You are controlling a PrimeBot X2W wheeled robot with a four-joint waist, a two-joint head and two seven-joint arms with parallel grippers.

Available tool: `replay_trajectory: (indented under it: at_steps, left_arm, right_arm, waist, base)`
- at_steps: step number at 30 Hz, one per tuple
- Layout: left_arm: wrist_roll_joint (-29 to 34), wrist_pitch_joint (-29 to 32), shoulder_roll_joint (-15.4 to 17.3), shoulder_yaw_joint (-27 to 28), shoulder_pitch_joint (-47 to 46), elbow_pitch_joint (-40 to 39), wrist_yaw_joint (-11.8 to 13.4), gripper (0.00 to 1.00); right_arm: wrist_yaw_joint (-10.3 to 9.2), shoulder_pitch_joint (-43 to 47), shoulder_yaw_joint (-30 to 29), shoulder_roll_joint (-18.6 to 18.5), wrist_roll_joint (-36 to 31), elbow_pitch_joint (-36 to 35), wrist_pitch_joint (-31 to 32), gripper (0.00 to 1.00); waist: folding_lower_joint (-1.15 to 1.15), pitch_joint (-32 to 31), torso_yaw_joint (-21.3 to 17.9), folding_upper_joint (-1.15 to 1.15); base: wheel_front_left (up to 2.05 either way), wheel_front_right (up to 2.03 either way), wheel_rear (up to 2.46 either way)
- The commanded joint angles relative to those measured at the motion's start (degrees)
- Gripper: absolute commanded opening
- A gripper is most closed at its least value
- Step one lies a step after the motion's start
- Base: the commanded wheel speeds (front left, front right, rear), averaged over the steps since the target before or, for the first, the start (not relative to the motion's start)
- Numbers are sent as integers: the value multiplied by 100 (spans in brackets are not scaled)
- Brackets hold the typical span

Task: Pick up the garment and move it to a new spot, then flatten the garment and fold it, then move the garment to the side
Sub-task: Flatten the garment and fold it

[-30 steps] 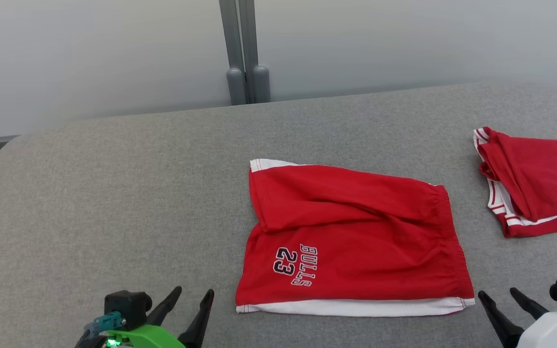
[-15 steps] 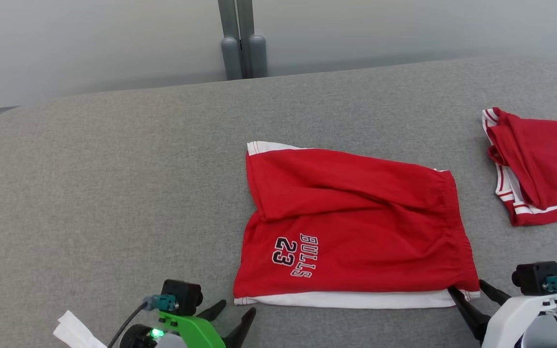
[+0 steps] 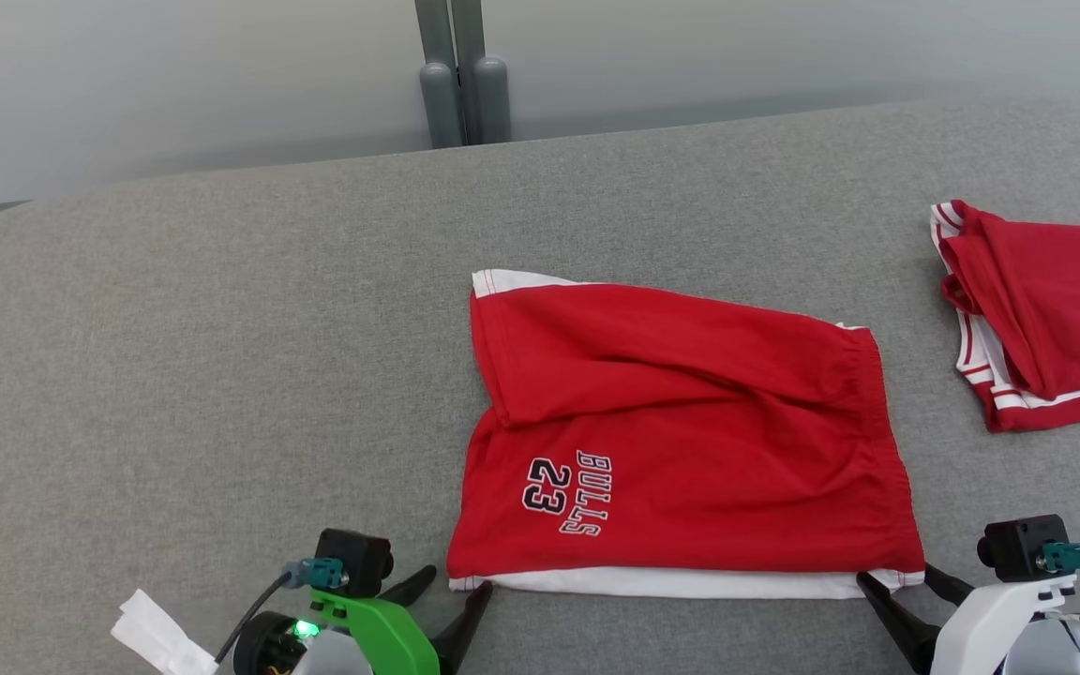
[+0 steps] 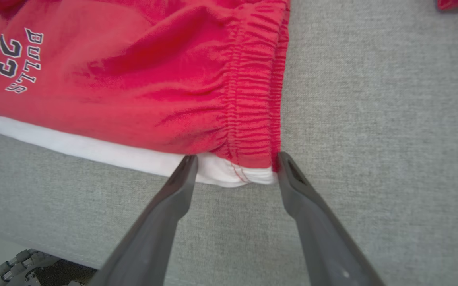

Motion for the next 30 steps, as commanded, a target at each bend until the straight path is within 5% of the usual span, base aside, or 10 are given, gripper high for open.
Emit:
replay_trajectory:
  at_steps: [1, 2, 4, 5, 6, 7, 20, 30]
  left_arm:
    - [0, -23, -17, -35, -81, 68, 5, 100]
    - [-44, -22, -31, -61, -92, 86, -1, 100]
    - [-88, -26, -28, -132, -120, 118, -12, 47]
    - [-124, -55, -24, -162, -126, 120, -16, 14]
    - [-137, -89, -19, -185, -129, 125, -19, 0]
    - [-198, -57, -18, -215, -125, 138, -23, 0]
    - [-730, -517, 449, 28, -108, -834, -17, 0]
    - [-713, 56, 969, 447, -1804, -1448, -18, 0]
  right_arm:
    - [3, -47, 37, -6, 57, -10, 7, 98]
    - [3, -53, 54, -10, 65, -15, 13, 89]
    - [3, -56, 96, -35, 96, -24, 27, 59]
    - [3, -51, 119, -54, 105, -29, 40, 33]
    - [3, -46, 149, -73, 125, -35, 48, 9]
    - [3, -36, 171, -98, 145, -43, 59, 0]
    - [3, -244, 82, -343, 716, -847, -209, 0]
    - [3, -2031, 406, -612, 1550, -1110, -372, 0]
  waist:
    - [0, -13, -8, 0]
    - [0, -15, -10, 0]
    - [0, -26, -10, 0]
    - [0, -32, -7, 0]
    - [0, -39, -3, 0]
    - [0, -45, 2, 0]
    - [0, -53, 24, 0]
    - [0, 763, 150, 0]
  base:
    - [0, 0, 0]
    - [0, 0, 0]
    - [0, 0, 0]
    - [0, 0, 0]
    - [0, 0, 0]
    - [0, 0, 0]
    - [0, 0, 0]
    - [0, 0, 0]
